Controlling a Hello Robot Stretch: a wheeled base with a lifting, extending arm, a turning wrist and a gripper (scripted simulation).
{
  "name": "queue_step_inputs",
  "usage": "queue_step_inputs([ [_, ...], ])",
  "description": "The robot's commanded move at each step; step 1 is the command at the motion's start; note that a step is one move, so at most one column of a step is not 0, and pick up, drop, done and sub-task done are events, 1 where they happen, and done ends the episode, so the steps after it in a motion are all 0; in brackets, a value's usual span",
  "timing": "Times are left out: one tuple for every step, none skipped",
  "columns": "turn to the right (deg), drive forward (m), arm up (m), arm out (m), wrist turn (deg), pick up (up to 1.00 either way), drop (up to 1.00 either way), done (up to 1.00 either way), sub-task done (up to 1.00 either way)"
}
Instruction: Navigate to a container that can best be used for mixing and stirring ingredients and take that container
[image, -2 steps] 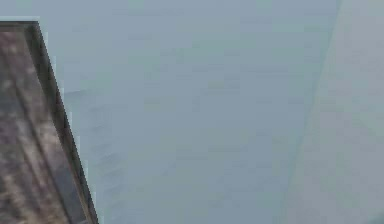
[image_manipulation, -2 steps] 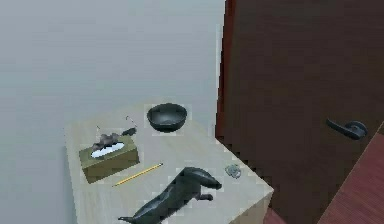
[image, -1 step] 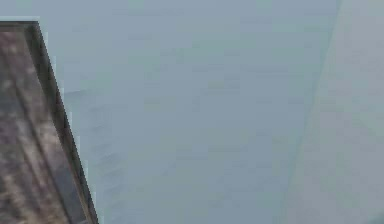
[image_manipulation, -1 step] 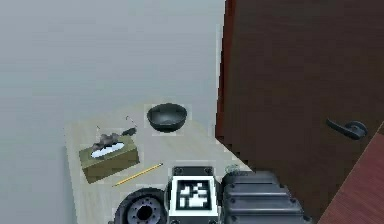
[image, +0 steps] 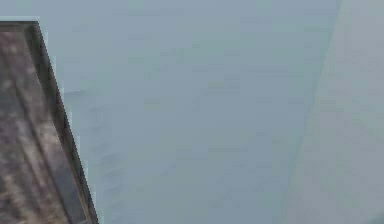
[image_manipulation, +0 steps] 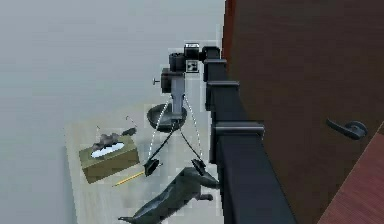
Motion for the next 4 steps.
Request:
queue_step_inputs([
  [0.0, 0.0, 0.0, 0.0, 45.0, 0.0, 0.0, 0.0, 0.0],
  [0.0, 0.0, 0.0, 0.0, 45.0, 0.0, 0.0, 0.0, 0.0],
  [0.0, 0.0, 0.0, 0.0, 45.0, 0.0, 0.0, 0.0, 0.0],
  [0.0, 0.0, 0.0, 0.0, 27.0, 0.0, 0.0, 0.0, 0.0],
])
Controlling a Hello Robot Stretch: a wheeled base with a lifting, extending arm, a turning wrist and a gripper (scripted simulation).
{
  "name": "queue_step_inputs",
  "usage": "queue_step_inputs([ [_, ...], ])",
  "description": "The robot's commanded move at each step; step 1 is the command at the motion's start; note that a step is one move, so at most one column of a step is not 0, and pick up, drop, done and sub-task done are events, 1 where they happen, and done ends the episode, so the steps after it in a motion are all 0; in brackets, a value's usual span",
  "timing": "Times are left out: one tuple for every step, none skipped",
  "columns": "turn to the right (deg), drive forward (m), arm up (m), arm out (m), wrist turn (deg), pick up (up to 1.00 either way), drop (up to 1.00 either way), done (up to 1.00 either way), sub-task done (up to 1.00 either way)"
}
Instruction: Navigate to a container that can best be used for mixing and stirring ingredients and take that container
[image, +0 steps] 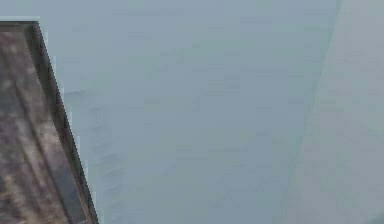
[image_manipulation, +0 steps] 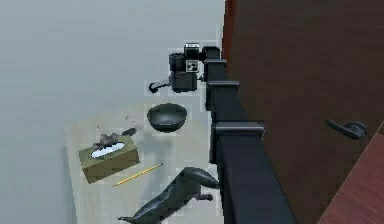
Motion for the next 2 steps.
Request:
queue_step_inputs([
  [0.0, 0.0, -0.14, 0.0, 0.0, 0.0, 0.0, 0.0, 0.0],
  [0.0, 0.0, 0.0, 0.0, 0.0, 1.0, 0.0, 0.0, 0.0],
])
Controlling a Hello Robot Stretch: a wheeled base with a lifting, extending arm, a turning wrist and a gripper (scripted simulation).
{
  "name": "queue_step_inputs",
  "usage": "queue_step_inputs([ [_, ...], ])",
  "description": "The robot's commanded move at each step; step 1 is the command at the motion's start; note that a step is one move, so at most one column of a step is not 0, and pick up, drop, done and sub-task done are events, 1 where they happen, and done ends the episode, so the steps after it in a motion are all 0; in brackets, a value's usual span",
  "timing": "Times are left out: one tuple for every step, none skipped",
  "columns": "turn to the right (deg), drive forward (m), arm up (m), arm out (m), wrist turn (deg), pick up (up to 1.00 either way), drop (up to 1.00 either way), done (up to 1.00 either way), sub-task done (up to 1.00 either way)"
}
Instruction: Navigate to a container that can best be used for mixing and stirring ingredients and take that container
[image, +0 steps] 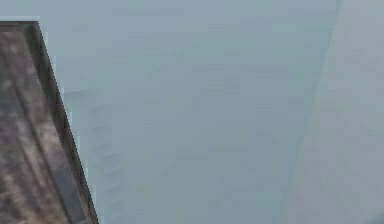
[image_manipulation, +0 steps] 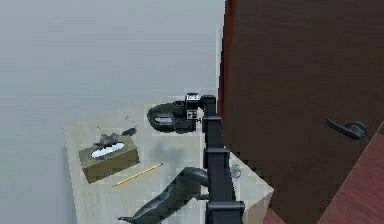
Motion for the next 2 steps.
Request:
queue_step_inputs([
  [0.0, 0.0, 0.1, 0.0, 0.0, 0.0, 0.0, 0.0, 0.0],
  [0.0, 0.0, 0.0, 0.0, 0.0, 0.0, 0.0, 1.0, 0.0],
])
